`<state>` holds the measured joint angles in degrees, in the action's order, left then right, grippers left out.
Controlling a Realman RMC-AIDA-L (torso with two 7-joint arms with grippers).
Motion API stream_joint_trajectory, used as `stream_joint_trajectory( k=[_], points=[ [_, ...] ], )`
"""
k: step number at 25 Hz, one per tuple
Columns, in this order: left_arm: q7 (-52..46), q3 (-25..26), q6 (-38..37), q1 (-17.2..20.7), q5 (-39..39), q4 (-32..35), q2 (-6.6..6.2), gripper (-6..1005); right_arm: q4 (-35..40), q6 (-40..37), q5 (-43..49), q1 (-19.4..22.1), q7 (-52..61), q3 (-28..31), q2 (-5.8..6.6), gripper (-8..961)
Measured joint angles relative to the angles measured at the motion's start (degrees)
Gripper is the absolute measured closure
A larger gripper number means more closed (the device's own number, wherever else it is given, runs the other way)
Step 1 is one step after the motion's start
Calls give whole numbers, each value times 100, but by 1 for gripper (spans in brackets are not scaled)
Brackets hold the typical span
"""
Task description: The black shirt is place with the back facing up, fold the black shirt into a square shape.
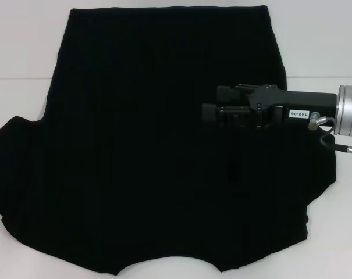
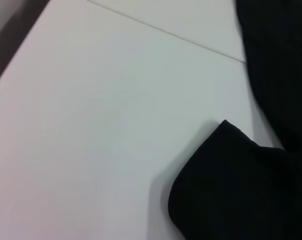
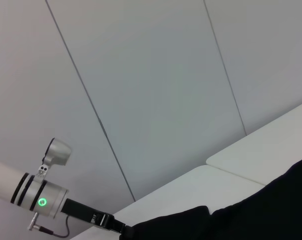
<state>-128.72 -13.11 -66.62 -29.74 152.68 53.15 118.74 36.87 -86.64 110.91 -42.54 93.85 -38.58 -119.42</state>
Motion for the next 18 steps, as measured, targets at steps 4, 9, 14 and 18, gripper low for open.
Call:
stream_joint_trajectory(
  k=[4, 9, 14, 18],
  points=[
    [17, 114, 1, 20, -7, 10, -5, 997, 4, 2, 0, -6, 0, 0, 0, 71],
    [31, 280, 34, 29, -7, 21, -28, 996, 4, 3, 0, -17, 0, 0, 0, 71],
    [34, 372, 47, 30, -7, 72, -47, 996, 4, 9, 0, -18, 0, 0, 0, 71],
    [36, 370, -9, 30, -7, 81, -58, 996, 4, 16, -47, -16, 0, 0, 0, 72]
  ],
)
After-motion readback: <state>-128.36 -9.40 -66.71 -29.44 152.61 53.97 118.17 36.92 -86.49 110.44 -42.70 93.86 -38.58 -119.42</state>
